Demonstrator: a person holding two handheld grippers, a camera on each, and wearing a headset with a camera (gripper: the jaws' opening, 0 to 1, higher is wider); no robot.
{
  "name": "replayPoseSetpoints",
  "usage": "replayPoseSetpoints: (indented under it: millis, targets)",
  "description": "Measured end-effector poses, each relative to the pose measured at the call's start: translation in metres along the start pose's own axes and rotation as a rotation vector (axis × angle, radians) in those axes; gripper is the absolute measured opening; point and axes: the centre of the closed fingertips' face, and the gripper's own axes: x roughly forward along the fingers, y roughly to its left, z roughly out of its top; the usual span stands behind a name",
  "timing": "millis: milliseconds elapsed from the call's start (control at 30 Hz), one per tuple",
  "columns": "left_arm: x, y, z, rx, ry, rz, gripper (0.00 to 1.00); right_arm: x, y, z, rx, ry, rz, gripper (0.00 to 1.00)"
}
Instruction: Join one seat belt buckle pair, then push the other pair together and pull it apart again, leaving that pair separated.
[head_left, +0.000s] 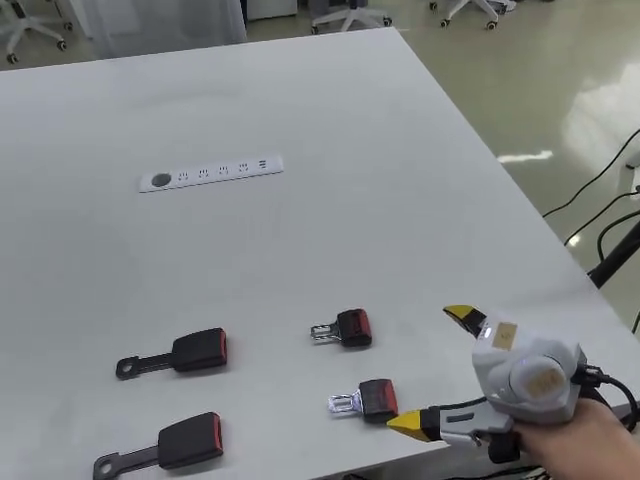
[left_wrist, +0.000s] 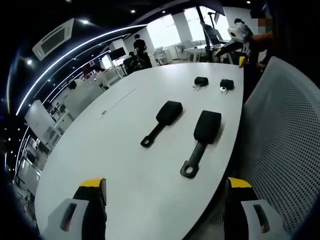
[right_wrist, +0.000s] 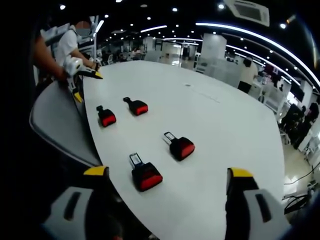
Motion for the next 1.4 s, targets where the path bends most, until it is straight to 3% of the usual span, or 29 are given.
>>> replayPoseSetpoints:
  millis: [133,867,1167,1400]
  targets:
    - [0.001,0.000,-0.001,0.000,0.003,-0.001,1.00,-0.001,0.000,-0.001,0.002,0.006,0.000,0.93]
    - [-0.001,0.000,-0.004,0.020,0.016,0.000,1.00,-0.004,0.005,-0.005,-0.007,0.022,0.003,0.88]
    - [-0.001,0.000,-0.001,0.026,0.009,-0.001,1.00,-0.004,0.010,-0.002,-0.027,0.024,0.014,0.87]
    - [-0.002,-0.005,-0.001,0.027,0.014,-0.027,1.00,-0.004,0.011,-0.001,-0.049,0.035,0.028,0.86]
